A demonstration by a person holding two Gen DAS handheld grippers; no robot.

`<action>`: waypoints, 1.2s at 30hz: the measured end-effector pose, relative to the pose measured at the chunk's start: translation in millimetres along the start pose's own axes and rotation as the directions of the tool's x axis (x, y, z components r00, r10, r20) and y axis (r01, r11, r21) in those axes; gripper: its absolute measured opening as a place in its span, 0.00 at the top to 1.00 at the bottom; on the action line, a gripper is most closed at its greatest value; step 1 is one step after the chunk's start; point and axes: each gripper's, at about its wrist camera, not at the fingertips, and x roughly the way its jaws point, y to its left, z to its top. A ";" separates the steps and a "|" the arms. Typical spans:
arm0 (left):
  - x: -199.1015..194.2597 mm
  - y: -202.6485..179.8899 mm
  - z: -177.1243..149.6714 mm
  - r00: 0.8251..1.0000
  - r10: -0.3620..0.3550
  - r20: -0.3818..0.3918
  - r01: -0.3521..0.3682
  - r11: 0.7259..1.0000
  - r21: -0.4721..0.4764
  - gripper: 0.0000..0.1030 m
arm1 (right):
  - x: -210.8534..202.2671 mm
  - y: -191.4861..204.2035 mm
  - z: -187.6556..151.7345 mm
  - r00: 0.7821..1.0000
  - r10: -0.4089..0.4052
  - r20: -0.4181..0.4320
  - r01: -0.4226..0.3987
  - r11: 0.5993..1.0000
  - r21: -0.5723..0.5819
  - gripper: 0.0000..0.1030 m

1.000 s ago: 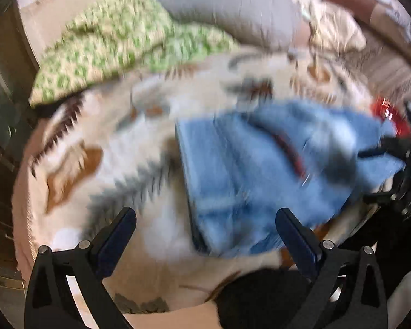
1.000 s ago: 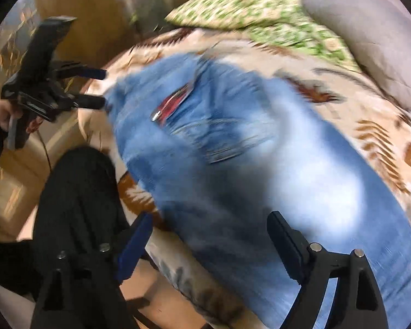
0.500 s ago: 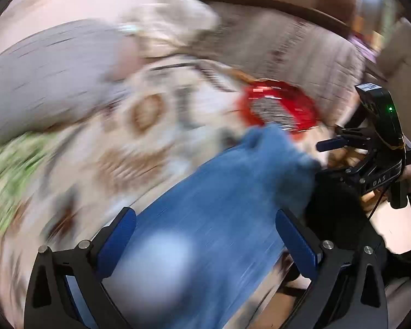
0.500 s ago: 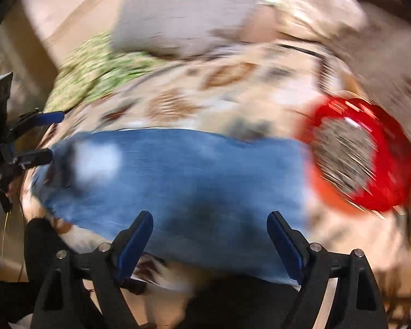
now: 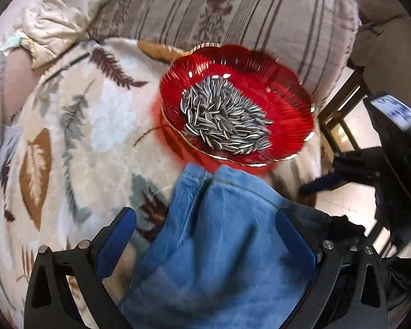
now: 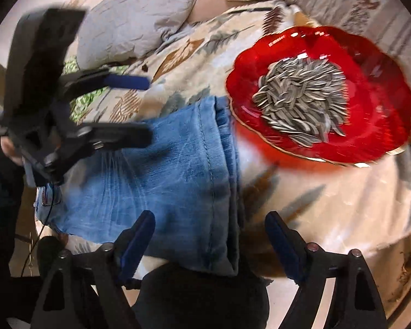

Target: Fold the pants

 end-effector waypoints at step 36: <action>-92.7 87.4 -214.9 0.992 0.088 -0.087 -0.096 0.990 -0.099 0.81 | 89.6 237.0 -17.5 0.997 0.076 -0.002 -0.069 0.900 -0.431 0.72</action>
